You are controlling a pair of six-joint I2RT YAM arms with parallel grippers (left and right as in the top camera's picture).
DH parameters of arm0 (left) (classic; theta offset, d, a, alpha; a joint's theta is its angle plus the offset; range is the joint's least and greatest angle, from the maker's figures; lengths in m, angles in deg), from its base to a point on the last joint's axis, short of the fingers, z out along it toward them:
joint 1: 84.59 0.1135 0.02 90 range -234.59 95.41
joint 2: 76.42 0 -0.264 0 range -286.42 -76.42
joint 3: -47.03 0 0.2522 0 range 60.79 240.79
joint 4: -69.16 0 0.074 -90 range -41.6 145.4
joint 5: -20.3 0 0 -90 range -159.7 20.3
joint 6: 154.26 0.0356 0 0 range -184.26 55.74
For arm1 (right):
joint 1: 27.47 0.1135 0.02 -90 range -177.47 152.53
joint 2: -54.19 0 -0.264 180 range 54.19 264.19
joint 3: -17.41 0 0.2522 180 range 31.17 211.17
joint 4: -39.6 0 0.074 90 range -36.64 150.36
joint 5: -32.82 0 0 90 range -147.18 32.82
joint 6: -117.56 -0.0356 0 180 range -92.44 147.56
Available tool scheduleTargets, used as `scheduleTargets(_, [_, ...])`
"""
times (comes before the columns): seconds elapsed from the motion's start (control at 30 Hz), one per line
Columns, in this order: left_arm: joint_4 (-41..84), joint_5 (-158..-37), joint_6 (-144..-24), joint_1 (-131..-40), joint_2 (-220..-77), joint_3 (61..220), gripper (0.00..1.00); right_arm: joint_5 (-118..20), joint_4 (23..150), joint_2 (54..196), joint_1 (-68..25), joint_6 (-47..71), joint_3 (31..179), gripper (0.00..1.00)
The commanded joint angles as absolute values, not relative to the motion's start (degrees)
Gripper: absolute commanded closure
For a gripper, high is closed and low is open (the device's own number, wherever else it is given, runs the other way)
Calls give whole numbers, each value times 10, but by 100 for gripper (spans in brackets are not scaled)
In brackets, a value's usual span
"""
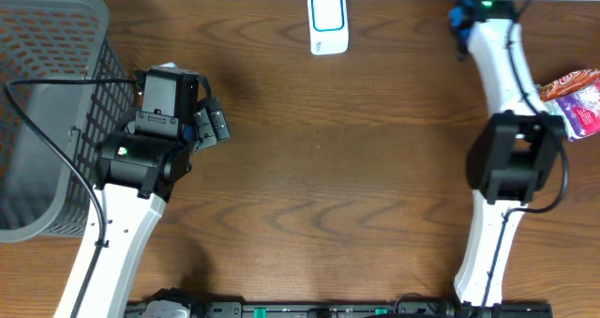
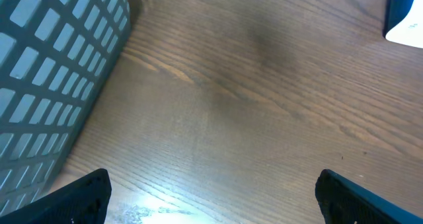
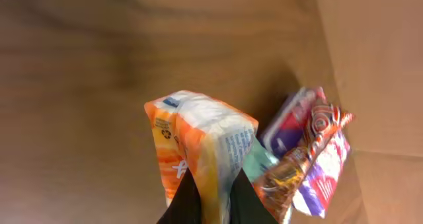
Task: Scan the item barcode
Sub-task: 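Carry the orange packet to the right table edge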
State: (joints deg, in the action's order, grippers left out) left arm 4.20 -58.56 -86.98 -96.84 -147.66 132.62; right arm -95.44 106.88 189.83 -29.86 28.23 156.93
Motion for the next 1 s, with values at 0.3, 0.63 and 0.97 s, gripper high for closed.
scheduleTargets(0.3, [40,-574,-875,-967,-1472,1330,2,-850,1092,1884,-400,242,1570,43])
scheduleTargets(0.63, [40,-574,-875,-967,-1472,1330,2,-791,1115,1883,-414,236,1569,1])
scheduleTargets(0.97, [40,-574,-875,-967,-1472,1330,2,-700,1126,1826,-409,194,1569,4])
